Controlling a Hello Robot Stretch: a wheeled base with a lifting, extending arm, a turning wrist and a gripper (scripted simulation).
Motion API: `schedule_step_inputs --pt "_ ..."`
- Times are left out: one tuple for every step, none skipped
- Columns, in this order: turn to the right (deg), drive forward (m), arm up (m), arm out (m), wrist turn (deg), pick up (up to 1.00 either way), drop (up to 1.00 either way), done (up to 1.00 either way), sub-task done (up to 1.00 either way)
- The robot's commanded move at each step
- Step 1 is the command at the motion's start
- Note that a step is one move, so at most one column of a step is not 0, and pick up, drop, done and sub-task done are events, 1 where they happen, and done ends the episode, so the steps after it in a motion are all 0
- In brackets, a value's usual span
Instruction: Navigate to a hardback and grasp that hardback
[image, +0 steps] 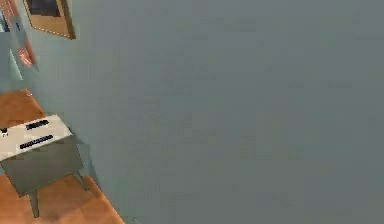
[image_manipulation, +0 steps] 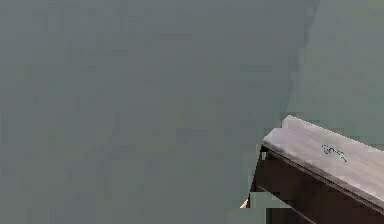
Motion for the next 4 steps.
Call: schedule_step_inputs --pt "45.0 0.0 0.0 0.0 0.0 0.0 0.0 0.0 0.0" --pt "45.0 0.0 0.0 0.0 0.0 0.0 0.0 0.0 0.0" --pt "36.0 0.0 0.0 0.0 0.0 0.0 0.0 0.0 0.0" --pt "0.0 0.4 0.0 0.0 0.0 0.0 0.0 0.0 0.0"
